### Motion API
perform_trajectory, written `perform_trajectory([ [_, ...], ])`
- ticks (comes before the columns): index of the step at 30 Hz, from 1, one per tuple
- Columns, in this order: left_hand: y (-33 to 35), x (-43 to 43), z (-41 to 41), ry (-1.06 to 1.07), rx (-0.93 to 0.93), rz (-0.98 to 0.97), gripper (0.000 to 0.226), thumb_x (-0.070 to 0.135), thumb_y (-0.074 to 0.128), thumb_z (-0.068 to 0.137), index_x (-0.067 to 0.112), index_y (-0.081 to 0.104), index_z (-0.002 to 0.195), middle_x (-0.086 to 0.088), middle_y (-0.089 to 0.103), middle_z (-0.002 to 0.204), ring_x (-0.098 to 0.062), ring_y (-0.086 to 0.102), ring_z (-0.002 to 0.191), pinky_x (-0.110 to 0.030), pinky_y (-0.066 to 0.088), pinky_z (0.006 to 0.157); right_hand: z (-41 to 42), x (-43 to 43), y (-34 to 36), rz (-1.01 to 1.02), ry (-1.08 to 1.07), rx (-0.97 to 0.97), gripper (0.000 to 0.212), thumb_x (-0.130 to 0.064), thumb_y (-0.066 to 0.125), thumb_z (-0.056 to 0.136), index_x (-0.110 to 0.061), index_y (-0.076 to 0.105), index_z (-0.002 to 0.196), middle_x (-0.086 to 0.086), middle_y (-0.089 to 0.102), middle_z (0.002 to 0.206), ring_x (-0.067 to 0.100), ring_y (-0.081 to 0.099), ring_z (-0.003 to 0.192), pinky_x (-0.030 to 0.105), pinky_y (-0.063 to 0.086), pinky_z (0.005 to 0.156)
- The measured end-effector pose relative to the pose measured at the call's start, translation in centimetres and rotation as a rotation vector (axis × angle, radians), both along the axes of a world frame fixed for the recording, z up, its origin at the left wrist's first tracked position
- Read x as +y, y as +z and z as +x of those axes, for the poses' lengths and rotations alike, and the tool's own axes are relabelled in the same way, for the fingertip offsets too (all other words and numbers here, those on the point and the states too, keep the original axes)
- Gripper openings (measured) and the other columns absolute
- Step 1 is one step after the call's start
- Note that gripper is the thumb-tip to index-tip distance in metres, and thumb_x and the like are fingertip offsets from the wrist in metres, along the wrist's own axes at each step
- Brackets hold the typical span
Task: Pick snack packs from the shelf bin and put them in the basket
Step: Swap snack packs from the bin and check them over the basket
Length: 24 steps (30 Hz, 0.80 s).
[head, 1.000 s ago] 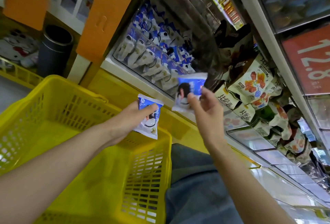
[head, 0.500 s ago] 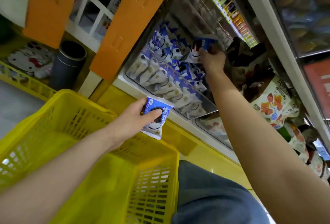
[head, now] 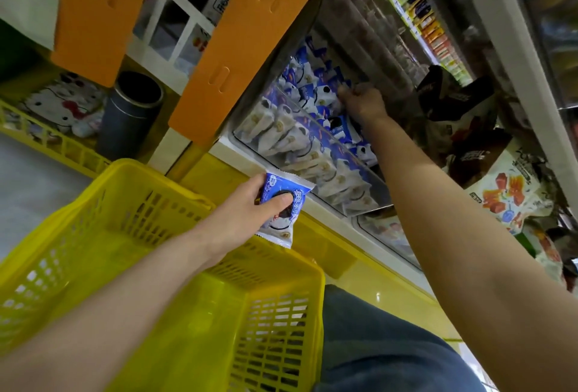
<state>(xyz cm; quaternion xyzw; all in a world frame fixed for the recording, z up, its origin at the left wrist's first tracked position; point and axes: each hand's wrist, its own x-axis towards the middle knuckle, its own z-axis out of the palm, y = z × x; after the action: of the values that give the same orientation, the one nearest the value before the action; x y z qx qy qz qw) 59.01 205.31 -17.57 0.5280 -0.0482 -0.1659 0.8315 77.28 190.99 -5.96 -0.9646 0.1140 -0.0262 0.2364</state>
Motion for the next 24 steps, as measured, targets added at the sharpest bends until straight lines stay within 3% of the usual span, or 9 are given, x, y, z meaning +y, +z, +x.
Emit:
perform_trajectory([
  [4,-0.2,-0.2,-0.2,-0.010,0.003,0.010,0.024,0.025,0.054,0.091,0.032,0.053,0.113,0.014,0.065,0.105,0.011,0.062,0.086,-0.004,0.047,0.063,-0.2,0.9,0.0,0.071,0.061,-0.004,0.029,-0.026,0.040,0.099,-0.013,0.055,0.078,0.018,0.061,0.101,0.027,0.058,0.094,0.041,0.045,0.096],
  [7,-0.5,-0.3,-0.5,-0.017,0.009,0.013,0.024,0.024,0.054,0.090,0.030,0.054,0.114,0.012,0.066,0.105,0.006,0.063,0.089,-0.006,0.049,0.066,-1.0,0.8,0.4,0.046,0.093,-0.009,0.034,-0.026,0.035,0.100,-0.005,0.061,0.095,0.021,0.061,0.103,0.030,0.059,0.092,0.035,0.045,0.087],
  [10,-0.6,-0.4,-1.1,-0.015,-0.001,0.019,0.022,0.020,0.054,0.091,0.030,0.055,0.110,0.011,0.066,0.103,0.007,0.063,0.086,-0.006,0.048,0.064,-2.9,0.7,1.0,-0.011,0.137,-0.097,0.031,-0.027,0.033,0.101,-0.015,0.058,0.087,0.004,0.059,0.082,0.009,0.051,0.064,0.021,0.040,0.062],
  [11,-0.7,-0.5,-1.4,-0.012,-0.003,0.030,0.022,0.019,0.054,0.091,0.029,0.055,0.110,0.010,0.066,0.103,0.005,0.064,0.087,-0.007,0.048,0.064,-4.0,0.8,1.2,-0.020,0.151,-0.144,0.030,-0.027,0.033,0.101,-0.017,0.057,0.086,0.000,0.059,0.082,0.006,0.049,0.063,0.019,0.038,0.061],
  [15,-1.0,-1.2,-2.8,-0.009,0.031,0.052,0.021,0.014,0.056,0.090,0.023,0.056,0.109,0.004,0.066,0.103,-0.004,0.063,0.092,-0.010,0.050,0.067,-11.2,0.4,1.1,-0.010,0.236,-0.459,0.022,-0.024,0.041,0.098,-0.017,0.062,0.103,-0.009,0.062,0.100,0.008,0.056,0.093,0.023,0.044,0.083],
  [18,-1.4,-1.7,-4.1,-0.021,0.068,0.033,0.021,0.008,0.057,0.089,0.016,0.055,0.109,0.002,0.066,0.101,-0.008,0.062,0.090,-0.009,0.050,0.068,-18.0,-0.3,-0.4,0.024,0.369,-0.579,0.017,-0.021,0.043,0.095,-0.025,0.059,0.100,-0.015,0.059,0.093,0.009,0.057,0.091,0.022,0.045,0.078],
  [21,-2.1,-2.0,-5.6,-0.044,0.112,0.067,0.023,0.007,0.059,0.088,0.017,0.051,0.106,-0.001,0.064,0.098,-0.007,0.060,0.085,-0.012,0.047,0.064,-23.2,-1.4,-3.7,0.086,0.383,-0.353,0.014,-0.020,0.047,0.095,-0.022,0.058,0.104,-0.010,0.059,0.094,0.001,0.055,0.085,0.010,0.042,0.073],
  [24,-2.6,-2.2,-7.1,-0.068,0.104,0.111,0.023,0.004,0.061,0.085,0.014,0.051,0.104,-0.002,0.064,0.089,-0.004,0.061,0.074,-0.013,0.047,0.061,-26.5,-2.2,-7.0,0.226,0.262,0.029,0.018,-0.022,0.050,0.094,-0.015,0.061,0.107,-0.003,0.063,0.099,0.005,0.058,0.088,0.012,0.046,0.073],
])
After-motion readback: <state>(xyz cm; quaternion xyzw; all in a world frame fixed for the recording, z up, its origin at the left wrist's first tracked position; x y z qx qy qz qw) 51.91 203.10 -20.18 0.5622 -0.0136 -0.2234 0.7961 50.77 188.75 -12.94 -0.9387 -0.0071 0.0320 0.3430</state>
